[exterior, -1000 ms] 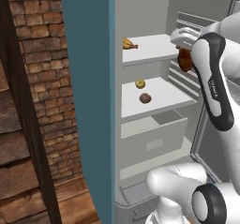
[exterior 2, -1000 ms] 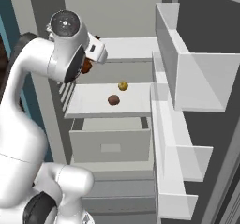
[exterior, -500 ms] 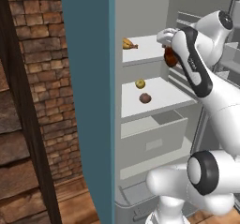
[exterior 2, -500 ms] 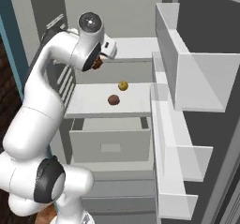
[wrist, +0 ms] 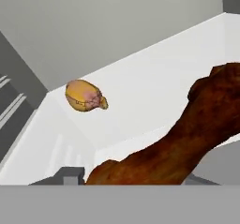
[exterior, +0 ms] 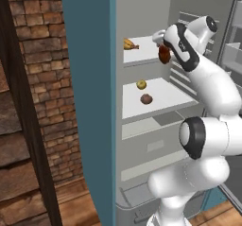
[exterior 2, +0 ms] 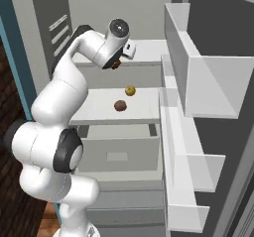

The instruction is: Transport the chicken drumstick and potato to the fridge. Place the chicken drumstick on the rack containing meat and place the potato on the rack containing the vegetable, ensuring meats and vegetables are on different racks.

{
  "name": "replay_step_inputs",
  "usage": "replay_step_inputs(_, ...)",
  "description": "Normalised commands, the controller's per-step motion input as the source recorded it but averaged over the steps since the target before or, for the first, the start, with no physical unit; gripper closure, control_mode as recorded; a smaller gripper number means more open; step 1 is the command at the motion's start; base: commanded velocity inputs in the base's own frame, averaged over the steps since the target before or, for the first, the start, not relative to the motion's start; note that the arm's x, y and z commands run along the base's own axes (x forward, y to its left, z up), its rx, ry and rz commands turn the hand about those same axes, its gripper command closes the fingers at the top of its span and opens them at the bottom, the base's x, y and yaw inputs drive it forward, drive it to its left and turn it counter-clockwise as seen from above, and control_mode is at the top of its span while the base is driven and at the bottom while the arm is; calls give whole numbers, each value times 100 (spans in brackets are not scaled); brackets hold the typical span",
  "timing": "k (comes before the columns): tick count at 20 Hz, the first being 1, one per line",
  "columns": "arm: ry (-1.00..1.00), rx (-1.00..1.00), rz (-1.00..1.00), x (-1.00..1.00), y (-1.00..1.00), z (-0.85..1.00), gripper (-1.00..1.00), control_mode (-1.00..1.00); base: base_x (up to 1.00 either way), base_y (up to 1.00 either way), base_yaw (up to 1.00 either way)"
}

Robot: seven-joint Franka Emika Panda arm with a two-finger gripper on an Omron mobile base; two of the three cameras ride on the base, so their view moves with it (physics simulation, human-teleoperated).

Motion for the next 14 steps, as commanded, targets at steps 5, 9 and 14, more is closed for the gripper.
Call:
replay_step_inputs(5, 6, 0, 0, 64, 0, 7, 100, -100, 0, 0, 0)
replay_step_inputs(9, 0, 0, 0, 35, 0, 4, 100, -100, 0, 0, 0)
replay_step_inputs(14, -5, 0, 0, 39, 0, 2, 100, -100, 0, 0, 0)
